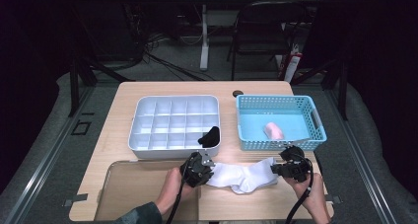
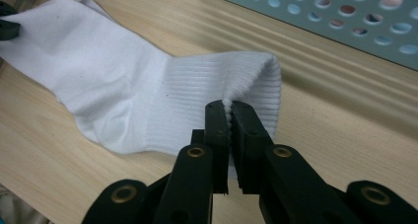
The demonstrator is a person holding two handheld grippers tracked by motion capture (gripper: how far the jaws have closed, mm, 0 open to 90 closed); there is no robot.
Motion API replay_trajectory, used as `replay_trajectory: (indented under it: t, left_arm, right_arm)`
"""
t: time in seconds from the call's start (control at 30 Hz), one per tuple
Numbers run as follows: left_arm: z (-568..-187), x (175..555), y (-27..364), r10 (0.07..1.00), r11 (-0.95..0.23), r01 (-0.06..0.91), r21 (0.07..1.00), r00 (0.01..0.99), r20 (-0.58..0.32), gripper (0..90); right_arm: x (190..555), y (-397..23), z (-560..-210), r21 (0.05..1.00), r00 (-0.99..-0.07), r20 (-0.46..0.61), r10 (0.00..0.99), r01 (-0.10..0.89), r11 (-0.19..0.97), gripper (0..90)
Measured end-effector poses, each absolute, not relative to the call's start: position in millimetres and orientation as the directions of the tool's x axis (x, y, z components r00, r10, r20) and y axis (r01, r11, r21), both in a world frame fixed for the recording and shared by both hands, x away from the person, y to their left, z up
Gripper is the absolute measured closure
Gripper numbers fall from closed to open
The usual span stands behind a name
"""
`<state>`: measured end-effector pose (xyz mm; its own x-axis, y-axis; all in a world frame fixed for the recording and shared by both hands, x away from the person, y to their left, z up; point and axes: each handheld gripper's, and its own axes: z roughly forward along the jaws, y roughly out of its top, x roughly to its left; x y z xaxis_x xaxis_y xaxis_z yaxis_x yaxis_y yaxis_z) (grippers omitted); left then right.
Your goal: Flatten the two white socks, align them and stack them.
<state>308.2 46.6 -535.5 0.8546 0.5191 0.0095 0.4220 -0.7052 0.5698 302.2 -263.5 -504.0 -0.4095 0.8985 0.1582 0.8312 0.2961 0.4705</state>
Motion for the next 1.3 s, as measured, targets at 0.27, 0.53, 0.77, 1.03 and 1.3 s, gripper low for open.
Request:
replay_trajectory:
  t: [0.27, 0.53, 0.77, 1.03, 1.3]
  left_arm:
    - [-521.3, 310.5, 57.3, 0.535, -0.660, 0.439, 0.610, 0.845, -0.030, 83.1]
    - [-517.0, 312.2, 61.5, 0.537, -0.643, 0.444, 0.625, 0.842, -0.046, 83.1]
    - [-507.6, 316.1, 71.6, 0.557, -0.613, 0.455, 0.646, 0.829, -0.056, 82.9]
    - [-516.3, 324.6, 77.1, 0.576, -0.613, 0.499, 0.612, 0.813, -0.086, 82.6]
    - [-524.8, 327.0, 75.0, 0.580, -0.632, 0.519, 0.576, 0.809, -0.093, 82.3]
  right_arm:
    - [298.0, -265.6, -494.9, 0.500, -0.411, 0.179, 0.894, 0.820, 0.277, 86.2]
    - [296.1, -265.5, -491.1, 0.510, -0.415, 0.184, 0.891, 0.815, 0.274, 86.2]
    - [295.4, -266.6, -489.8, 0.518, -0.419, 0.208, 0.884, 0.814, 0.264, 86.1]
    - [295.4, -260.3, -492.0, 0.514, -0.440, 0.283, 0.852, 0.820, 0.252, 86.2]
    - [311.5, -243.6, -540.9, 0.381, -0.404, 0.326, 0.855, 0.884, 0.272, 86.2]
